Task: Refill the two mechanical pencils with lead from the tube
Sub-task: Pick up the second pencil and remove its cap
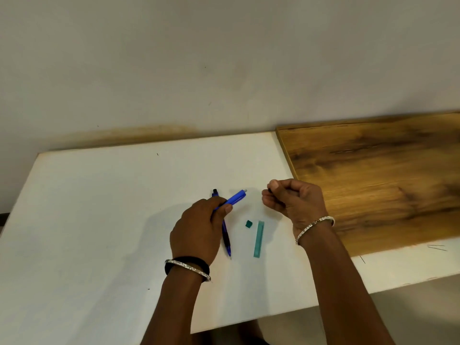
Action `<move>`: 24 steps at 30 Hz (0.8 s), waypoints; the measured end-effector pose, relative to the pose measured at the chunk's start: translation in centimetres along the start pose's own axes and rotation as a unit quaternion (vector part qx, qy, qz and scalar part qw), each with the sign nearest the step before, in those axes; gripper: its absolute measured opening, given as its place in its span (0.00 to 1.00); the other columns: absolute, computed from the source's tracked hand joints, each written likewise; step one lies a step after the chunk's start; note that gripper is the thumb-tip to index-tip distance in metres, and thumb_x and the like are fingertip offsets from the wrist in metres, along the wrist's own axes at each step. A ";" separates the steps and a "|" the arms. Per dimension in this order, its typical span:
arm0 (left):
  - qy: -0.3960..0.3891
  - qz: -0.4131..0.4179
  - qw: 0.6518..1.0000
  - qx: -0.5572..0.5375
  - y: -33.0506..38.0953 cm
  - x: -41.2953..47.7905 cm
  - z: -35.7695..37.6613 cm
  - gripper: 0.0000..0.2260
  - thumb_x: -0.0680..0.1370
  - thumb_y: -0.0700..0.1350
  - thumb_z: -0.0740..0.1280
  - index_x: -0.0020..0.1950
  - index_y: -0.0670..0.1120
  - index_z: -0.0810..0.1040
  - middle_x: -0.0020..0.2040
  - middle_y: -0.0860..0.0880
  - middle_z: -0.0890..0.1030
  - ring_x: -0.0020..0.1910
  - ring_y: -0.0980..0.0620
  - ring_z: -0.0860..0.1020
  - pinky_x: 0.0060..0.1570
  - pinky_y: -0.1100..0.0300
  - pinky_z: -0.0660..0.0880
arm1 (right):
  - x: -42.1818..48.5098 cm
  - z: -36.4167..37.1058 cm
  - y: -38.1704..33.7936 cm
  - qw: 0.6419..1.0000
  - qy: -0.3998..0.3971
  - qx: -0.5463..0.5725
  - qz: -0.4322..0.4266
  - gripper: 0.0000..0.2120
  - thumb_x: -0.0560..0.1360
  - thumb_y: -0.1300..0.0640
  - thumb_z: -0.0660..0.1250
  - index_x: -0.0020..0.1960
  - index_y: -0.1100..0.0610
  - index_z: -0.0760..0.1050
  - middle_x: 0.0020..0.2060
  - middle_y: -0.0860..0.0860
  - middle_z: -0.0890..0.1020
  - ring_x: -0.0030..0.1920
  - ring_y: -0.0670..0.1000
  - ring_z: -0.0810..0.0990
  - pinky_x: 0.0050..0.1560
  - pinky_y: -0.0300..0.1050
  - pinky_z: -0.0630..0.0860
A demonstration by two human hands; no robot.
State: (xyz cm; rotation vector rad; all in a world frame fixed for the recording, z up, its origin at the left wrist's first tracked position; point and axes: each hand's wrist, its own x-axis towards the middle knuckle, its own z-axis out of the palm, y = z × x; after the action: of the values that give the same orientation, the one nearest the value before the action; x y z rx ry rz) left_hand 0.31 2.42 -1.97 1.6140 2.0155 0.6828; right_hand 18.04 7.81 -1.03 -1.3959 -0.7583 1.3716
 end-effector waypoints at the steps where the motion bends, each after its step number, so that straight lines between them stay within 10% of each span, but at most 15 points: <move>1: 0.009 -0.008 1.000 -0.010 -0.2 0.1 -0.1 0.14 0.79 0.58 0.58 0.59 0.56 0.78 0.45 0.55 0.80 0.43 0.55 0.75 0.38 0.60 0.72 | 0.1 -0.1 0.0 0.999 0.017 -0.045 -0.025 0.06 0.73 0.65 0.72 0.46 0.68 0.80 0.33 0.58 0.84 0.32 0.52 0.84 0.36 0.41 0.82; 6: -0.002 0.000 1.000 -0.012 0.1 0.1 0.1 0.15 0.79 0.58 0.58 0.60 0.55 0.78 0.46 0.54 0.81 0.44 0.55 0.76 0.40 0.61 0.72 | -0.1 1.3 0.8 0.896 0.022 -0.402 -0.186 0.04 0.69 0.54 0.77 0.41 0.54 0.84 0.34 0.46 0.84 0.35 0.43 0.80 0.39 0.28 0.73; 12: 0.002 -0.003 1.000 -0.023 -0.2 0.1 0.1 0.16 0.78 0.58 0.59 0.60 0.55 0.78 0.47 0.54 0.81 0.45 0.54 0.77 0.42 0.61 0.73 | 0.0 2.2 1.7 0.823 -0.019 -0.549 -0.147 0.11 0.72 0.52 0.73 0.52 0.55 0.84 0.47 0.52 0.86 0.46 0.49 0.82 0.51 0.38 0.74; 24: 0.004 -0.002 1.000 -0.021 -0.7 0.1 -0.1 0.15 0.78 0.58 0.60 0.59 0.54 0.79 0.42 0.55 0.79 0.42 0.54 0.76 0.39 0.62 0.71 | 0.2 1.2 1.1 0.885 0.001 -0.454 -0.103 0.17 0.64 0.56 0.80 0.51 0.54 0.82 0.42 0.49 0.83 0.40 0.47 0.81 0.45 0.37 0.77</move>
State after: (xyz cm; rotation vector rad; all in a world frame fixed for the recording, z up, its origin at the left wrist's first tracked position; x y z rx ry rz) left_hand -0.32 2.42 -2.31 1.5853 1.9968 0.7271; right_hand 16.72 7.92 -2.00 -1.9312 -1.6256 0.8440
